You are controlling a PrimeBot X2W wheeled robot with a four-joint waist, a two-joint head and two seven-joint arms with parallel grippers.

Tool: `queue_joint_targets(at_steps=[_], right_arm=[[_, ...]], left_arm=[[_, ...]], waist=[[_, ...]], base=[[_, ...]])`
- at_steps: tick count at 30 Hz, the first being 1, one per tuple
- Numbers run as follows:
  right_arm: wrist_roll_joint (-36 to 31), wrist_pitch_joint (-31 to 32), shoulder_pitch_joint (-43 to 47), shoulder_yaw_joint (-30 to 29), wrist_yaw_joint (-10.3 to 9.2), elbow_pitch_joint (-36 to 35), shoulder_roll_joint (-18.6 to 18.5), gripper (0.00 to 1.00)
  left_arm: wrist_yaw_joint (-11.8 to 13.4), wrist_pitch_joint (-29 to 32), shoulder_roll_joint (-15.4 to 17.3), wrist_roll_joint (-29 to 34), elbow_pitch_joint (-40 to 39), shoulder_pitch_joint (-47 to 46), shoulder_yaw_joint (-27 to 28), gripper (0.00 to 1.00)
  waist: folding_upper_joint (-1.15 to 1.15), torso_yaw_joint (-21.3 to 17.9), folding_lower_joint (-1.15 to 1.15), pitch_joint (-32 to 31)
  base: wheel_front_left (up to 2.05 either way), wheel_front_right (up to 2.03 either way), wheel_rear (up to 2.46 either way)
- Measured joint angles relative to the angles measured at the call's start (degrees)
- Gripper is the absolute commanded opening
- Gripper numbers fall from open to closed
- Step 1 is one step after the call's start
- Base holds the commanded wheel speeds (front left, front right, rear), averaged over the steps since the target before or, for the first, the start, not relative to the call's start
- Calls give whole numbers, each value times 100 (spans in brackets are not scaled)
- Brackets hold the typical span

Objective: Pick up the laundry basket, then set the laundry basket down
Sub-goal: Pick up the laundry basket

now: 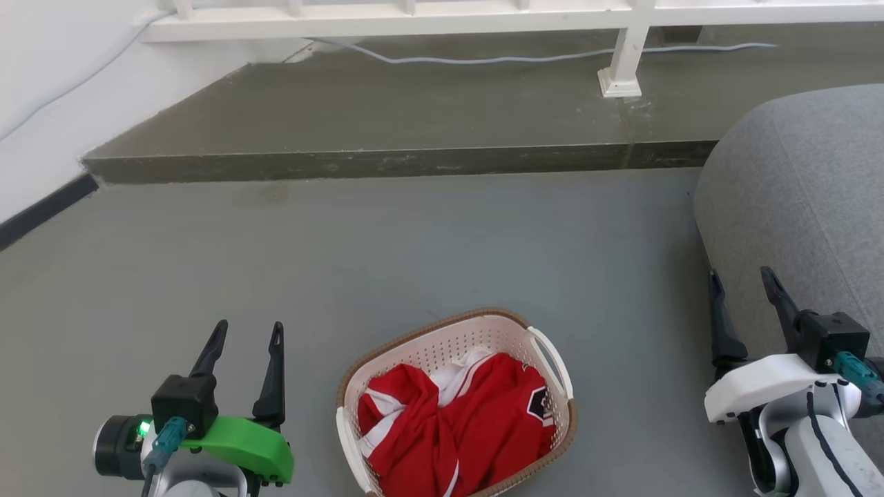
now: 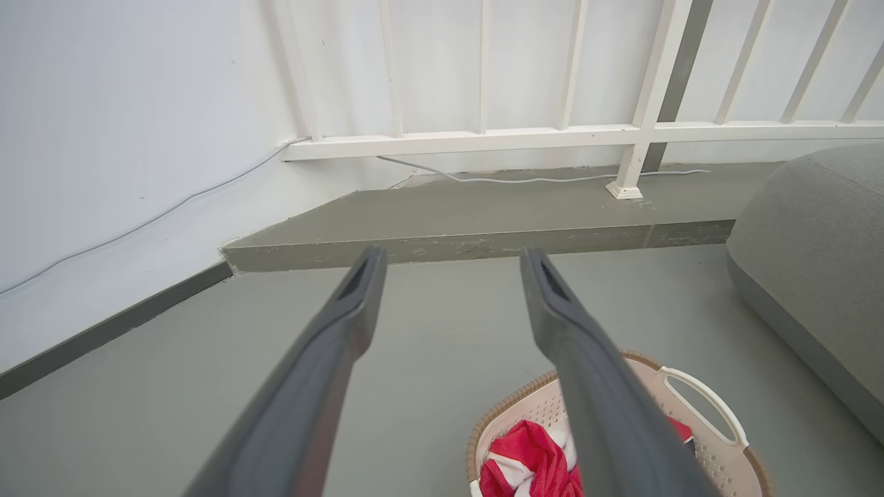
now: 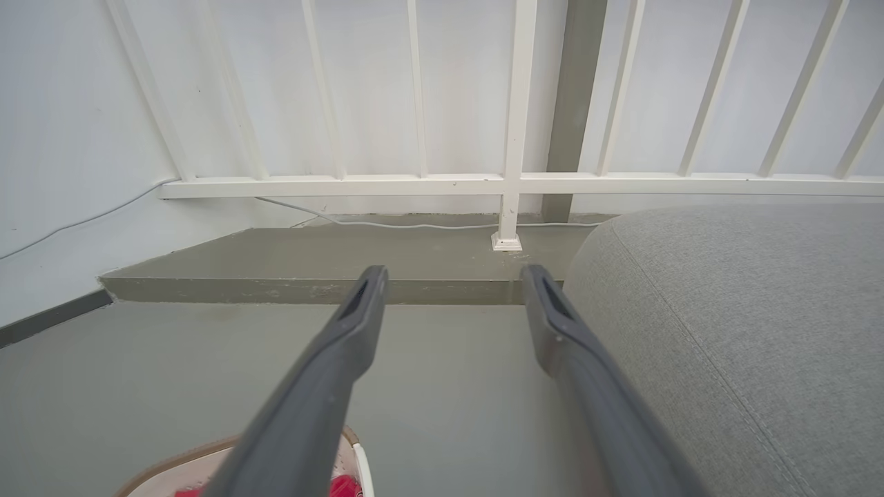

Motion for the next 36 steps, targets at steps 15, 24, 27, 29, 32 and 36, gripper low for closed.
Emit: queue_joint_targets(at_steps=[15,24,27,29,32,36], right_arm=[[0,-1,-72,-113,45,-230,18,100],[1,-21,-451,-163,46,-457,102,100],[3,-27,-590,-181,52,-494,140,100],[3,-29,-655,-207,52,-508,142,100],[3,-36,-728,-234,52,-512,144,100],[3,-42,-816,-252,52,-528,156,100]], left_arm=[[-29,134,-159,-69,-4,-176,-129,100],[-175,277,-278,-188,198,-475,-155,100],[-176,275,-281,-188,231,-681,-133,100],[-178,275,-294,-188,250,-807,-129,100],[-199,278,-325,-188,310,-967,-141,100],[-259,334,-339,-194,476,-1155,-154,100]], waist=[[0,-33,0,632],[0,-66,0,1298],[0,-80,0,1535],[0,-88,0,1695],[0,-95,0,1937],[0,-96,0,2261]], base=[[0,0,0],[0,0,0],[0,0,0],[0,0,0],[0,0,0],[0,0,0]])
